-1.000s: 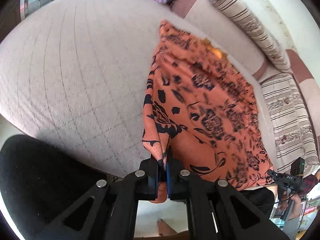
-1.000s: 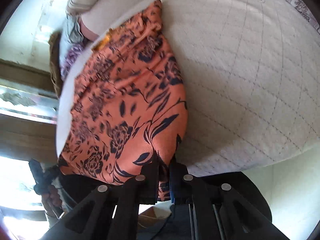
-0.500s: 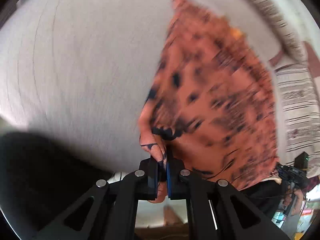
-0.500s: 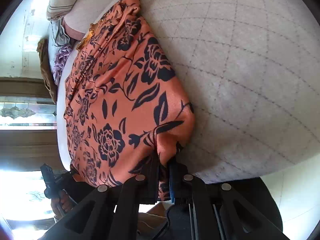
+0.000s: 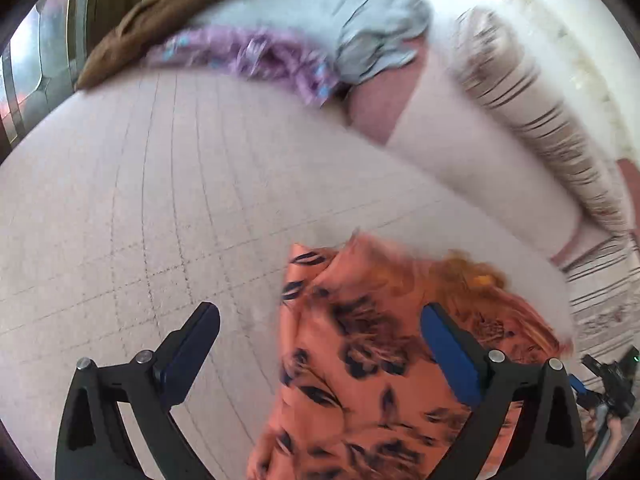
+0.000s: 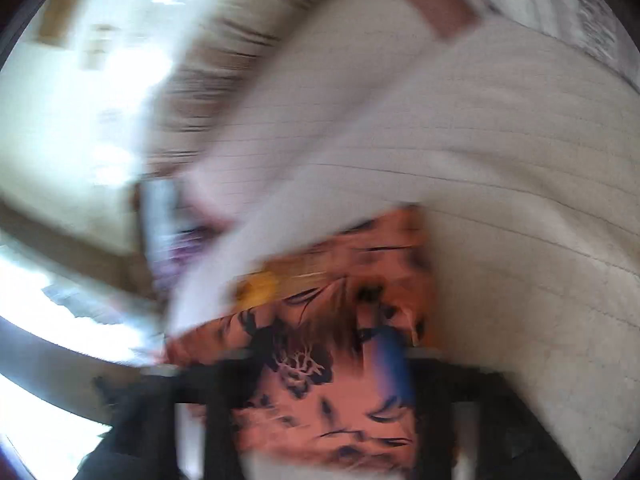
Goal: Fold small clothes
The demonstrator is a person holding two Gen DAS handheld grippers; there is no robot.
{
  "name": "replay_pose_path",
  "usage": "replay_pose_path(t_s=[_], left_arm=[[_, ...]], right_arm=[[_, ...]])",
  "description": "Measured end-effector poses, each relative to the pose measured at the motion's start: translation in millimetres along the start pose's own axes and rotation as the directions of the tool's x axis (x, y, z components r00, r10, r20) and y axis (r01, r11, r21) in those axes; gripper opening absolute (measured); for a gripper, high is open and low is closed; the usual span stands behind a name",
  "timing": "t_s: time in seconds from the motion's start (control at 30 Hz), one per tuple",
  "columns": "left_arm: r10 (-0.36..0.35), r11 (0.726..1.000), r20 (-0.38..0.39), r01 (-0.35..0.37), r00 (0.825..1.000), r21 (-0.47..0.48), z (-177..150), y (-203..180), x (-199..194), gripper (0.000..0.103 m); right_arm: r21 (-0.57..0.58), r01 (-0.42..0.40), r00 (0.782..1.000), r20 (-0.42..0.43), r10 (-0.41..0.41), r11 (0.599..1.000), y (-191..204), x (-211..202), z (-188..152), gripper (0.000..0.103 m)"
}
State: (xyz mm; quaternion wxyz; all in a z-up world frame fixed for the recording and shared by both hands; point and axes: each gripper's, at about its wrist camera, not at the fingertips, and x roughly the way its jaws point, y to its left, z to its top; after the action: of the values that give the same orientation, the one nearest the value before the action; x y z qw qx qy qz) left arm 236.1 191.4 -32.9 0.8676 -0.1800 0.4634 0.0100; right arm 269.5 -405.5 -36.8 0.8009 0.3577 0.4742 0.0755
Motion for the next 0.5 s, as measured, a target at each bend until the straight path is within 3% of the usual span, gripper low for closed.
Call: replay_pose_path(t_s=[0.03,0.1,0.2,0.27,0.37,0.4,0.43,0.47,0.5], left_arm=[[0.010,1.000,-0.001,-0.010,1.000,-0.027,-3,12,-2,0.096],[-0.048,0.997,0.042,0.051,0.998,-0.057,-15,30,-14,0.096],[-0.084,0.996,0.002,0.084,0.996,-0.011,-44,42,-22,0.096],[-0.088,0.995,-0.036,0.089,0.995,0.032,-61,38,-18,0.096],[-0.055,0.991,-0.123,0.069,0.991,0.115,-79,19,5,0.096],[0.008,0.988,-0.148,0.016,0.989,0.155,-82,11,17,0.088],[0.067,0.981,-0.128,-0.042,0.990,0.188,-84,5,18,0.076],[0.080,0.976,-0.120,-0.054,0.990,0.213,-81,-3,18,0.033],[0.048,0.978,-0.160,-0.014,0.986,0.207,-76,-8,19,0.019]], right_arm=[[0.018,0.024,1.000,0.009,-0.024,1.000,-7,9,-5,0.076],[-0.003,-0.016,0.999,0.041,0.016,1.000,-13,10,-24,0.076],[-0.080,0.066,0.996,0.067,-0.061,0.995,-24,-2,-51,0.076],[-0.131,0.118,0.993,0.024,-0.116,0.984,-32,-2,-66,0.076],[-0.210,0.115,0.990,-0.058,-0.130,0.971,-23,16,-84,0.076],[-0.249,0.109,0.987,-0.085,-0.133,0.963,-11,25,-88,0.074],[-0.273,0.132,0.982,-0.093,-0.163,0.953,-6,29,-93,0.070],[-0.298,0.170,0.973,-0.102,-0.208,0.939,1,35,-95,0.062],[-0.305,0.169,0.968,-0.128,-0.216,0.937,6,41,-96,0.023]])
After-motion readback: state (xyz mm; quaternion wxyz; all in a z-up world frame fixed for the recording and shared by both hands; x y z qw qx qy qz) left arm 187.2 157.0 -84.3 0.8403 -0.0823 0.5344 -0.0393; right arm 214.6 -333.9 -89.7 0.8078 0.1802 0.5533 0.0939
